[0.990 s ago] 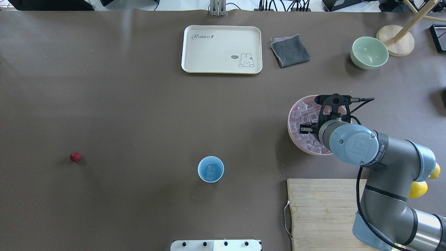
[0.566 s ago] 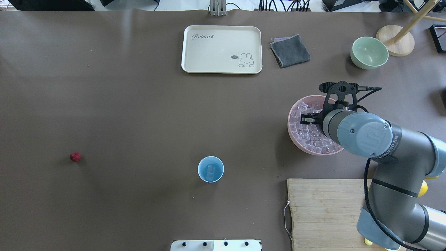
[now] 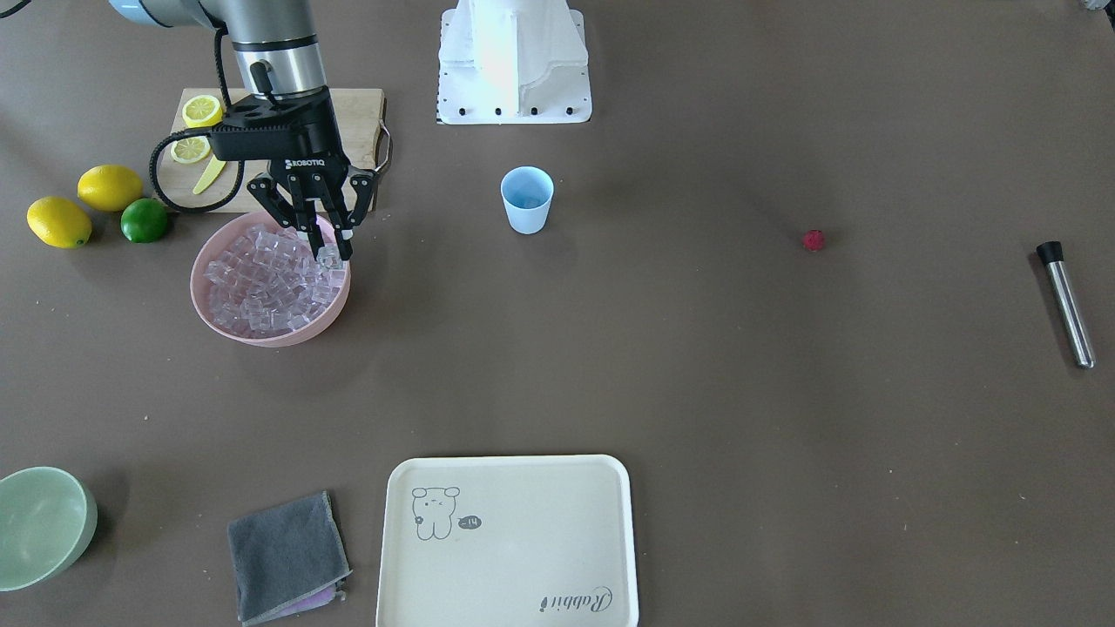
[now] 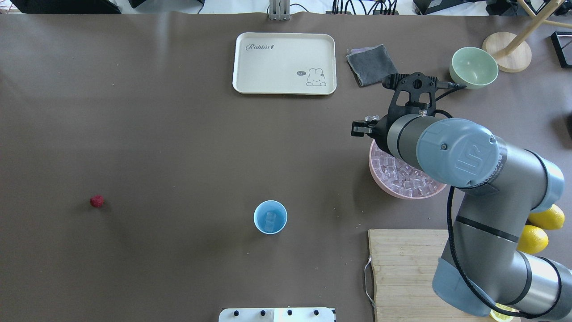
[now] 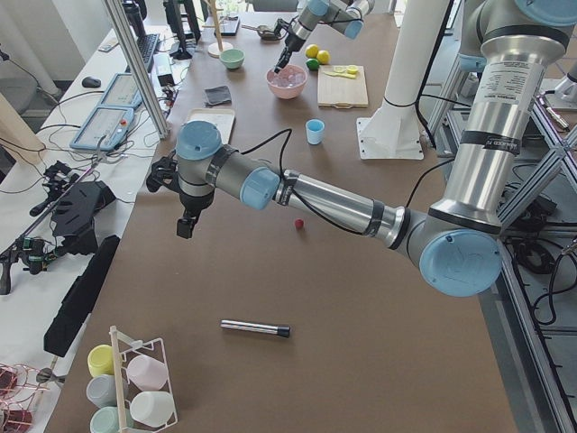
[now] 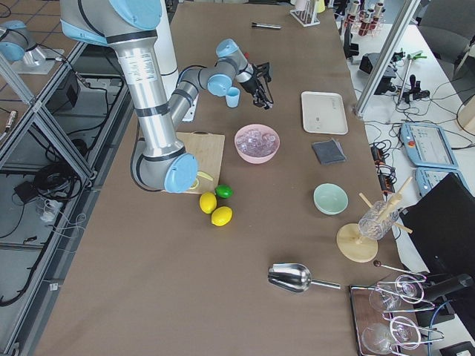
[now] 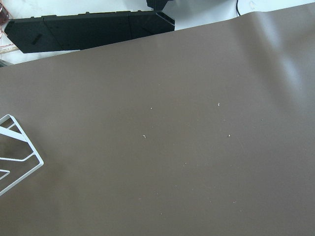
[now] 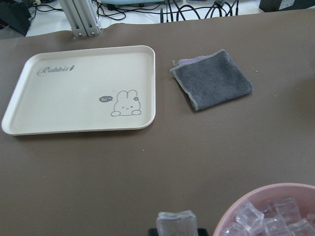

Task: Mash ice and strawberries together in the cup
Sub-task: 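Lift the ice cube with the right gripper and carry it over the blue cup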

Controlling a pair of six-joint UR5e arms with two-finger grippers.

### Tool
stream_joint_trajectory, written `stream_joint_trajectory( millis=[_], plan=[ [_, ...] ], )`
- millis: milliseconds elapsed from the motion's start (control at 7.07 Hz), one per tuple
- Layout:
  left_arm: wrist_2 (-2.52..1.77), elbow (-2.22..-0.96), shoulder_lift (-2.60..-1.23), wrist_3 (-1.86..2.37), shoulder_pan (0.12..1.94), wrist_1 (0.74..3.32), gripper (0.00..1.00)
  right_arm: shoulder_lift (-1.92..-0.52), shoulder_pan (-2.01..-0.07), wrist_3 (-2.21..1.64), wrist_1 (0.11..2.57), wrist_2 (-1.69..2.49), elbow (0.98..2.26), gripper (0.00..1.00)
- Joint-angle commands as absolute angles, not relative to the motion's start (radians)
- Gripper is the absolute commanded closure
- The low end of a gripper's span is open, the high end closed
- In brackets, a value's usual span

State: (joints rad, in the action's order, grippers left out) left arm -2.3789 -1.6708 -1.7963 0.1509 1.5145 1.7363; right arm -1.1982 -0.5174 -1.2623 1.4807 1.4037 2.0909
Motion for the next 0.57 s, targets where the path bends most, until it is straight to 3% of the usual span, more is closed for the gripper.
stream_joint_trajectory(
  millis=[0,424],
  plan=[
    [-2.382,-1.678,-1.799,0.169,1.514,1.738,0.01,-1.125,-0.412,-1.253,1.479,1.312,2.065,1.00],
    [-2.384,-1.677,-1.815,0.190,1.514,1.736,0.01,-1.074,-0.263,-1.178,1.479,1.198,2.036,1.00]
  ],
)
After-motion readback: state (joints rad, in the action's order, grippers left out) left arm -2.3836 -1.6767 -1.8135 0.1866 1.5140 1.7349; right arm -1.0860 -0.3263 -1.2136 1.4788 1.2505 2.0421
